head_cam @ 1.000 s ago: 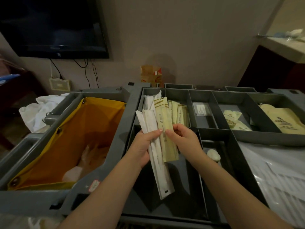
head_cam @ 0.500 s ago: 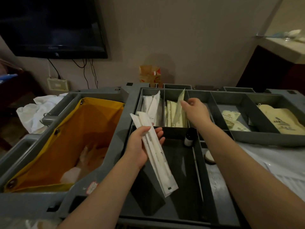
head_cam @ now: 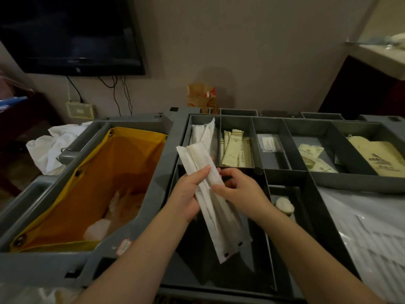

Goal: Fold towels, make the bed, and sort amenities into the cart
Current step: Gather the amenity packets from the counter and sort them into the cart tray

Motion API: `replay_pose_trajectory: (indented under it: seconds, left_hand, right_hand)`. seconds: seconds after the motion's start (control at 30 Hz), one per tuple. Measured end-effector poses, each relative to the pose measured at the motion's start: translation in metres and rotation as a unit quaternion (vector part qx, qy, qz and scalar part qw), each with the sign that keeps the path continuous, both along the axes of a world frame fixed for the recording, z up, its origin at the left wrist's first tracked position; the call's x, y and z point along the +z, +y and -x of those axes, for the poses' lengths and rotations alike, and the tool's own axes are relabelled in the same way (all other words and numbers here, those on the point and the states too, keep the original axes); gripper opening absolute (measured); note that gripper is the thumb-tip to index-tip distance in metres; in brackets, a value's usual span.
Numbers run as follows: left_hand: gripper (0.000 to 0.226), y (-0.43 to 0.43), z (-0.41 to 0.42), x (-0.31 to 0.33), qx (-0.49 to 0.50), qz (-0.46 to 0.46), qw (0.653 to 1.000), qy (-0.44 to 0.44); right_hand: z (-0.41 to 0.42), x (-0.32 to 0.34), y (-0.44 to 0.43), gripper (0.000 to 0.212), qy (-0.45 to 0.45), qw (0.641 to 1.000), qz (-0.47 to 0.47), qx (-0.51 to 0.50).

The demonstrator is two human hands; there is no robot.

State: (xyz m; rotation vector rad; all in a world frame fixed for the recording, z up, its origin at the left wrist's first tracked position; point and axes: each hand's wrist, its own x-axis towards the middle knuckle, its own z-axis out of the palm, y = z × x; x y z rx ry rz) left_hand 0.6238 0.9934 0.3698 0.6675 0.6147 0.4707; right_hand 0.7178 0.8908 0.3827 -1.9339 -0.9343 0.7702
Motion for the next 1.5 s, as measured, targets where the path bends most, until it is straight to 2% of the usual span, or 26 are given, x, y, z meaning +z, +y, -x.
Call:
replay_pose_trajectory:
  seconds: [0.07,0.1,0.2,0.3,0.4,0.53,0.63,0.73,0.83,0.97,1.07,1.2,1.23,1.33,1.4,1.5]
  left_hand:
    - [0.047,0.0,-0.001,-0.001,-0.001,-0.006,1.0,0.015]
    - [0.05,0.0,-0.002,-0.001,0.002,-0.007,1.0,0.017]
    - [0.028,0.001,-0.002,0.001,0.01,-0.01,1.0,-0.014]
    - [0.022,0.001,-0.003,-0.001,0.028,-0.042,0.999,0.002]
    - [0.015,0.001,-0.004,-0.002,0.062,-0.074,0.994,0.059]
    - [0.025,0.002,-0.004,-0.004,0.078,-0.087,0.99,0.079]
    - [0.031,0.002,-0.003,-0.002,0.09,-0.089,0.99,0.069]
    - [0.025,0.002,-0.004,0.001,0.118,-0.16,0.977,0.083]
    - [0.023,0.004,-0.005,0.006,0.131,-0.186,0.969,0.092]
    - [0.013,0.021,-0.004,0.017,0.144,-0.124,0.979,0.081]
    - [0.015,0.033,0.003,0.021,0.125,-0.037,0.989,0.071]
    - [0.02,0.036,0.013,0.016,0.101,0.014,0.994,0.049]
    - [0.02,0.038,0.015,0.015,0.103,0.024,0.993,0.045]
    - [0.021,0.043,0.017,0.013,0.116,0.05,0.992,0.013]
    - [0.025,0.046,0.017,0.011,0.11,0.051,0.993,-0.011]
    - [0.031,0.048,0.013,0.009,0.09,0.036,0.995,-0.027]
  right_hand:
    - [0.0,0.001,-0.001,0.041,0.023,1.0,-0.017,-0.007]
    - [0.0,0.001,-0.001,0.037,0.045,0.998,-0.031,-0.017]
    - [-0.001,0.004,0.001,0.026,0.179,0.979,-0.082,-0.053]
    - [-0.006,0.01,0.002,0.018,0.344,0.931,-0.11,-0.054]
    - [-0.008,0.008,0.002,0.031,0.437,0.892,-0.11,-0.027]
    - [0.001,0.001,0.007,0.041,0.486,0.866,-0.119,0.002]
    - [0.002,0.005,0.008,0.035,0.43,0.897,-0.098,0.003]
    - [0.007,0.013,0.007,0.029,0.286,0.957,-0.051,-0.001]
    - [0.01,0.019,0.015,0.024,0.138,0.99,-0.007,-0.002]
    - [-0.01,0.027,0.048,0.015,0.093,0.993,-0.002,-0.067]
    - [-0.041,0.031,0.094,0.029,0.119,0.985,-0.01,-0.128]
    - [-0.063,0.03,0.155,0.045,0.099,0.981,0.03,-0.162]
    - [-0.064,0.028,0.164,0.048,0.076,0.983,0.048,-0.158]
    - [-0.055,0.022,0.163,0.052,-0.108,0.982,0.118,-0.103]
    - [-0.041,0.017,0.141,0.043,-0.156,0.983,0.064,-0.072]
    - [-0.006,0.015,0.093,0.025,-0.14,0.99,-0.029,-0.009]
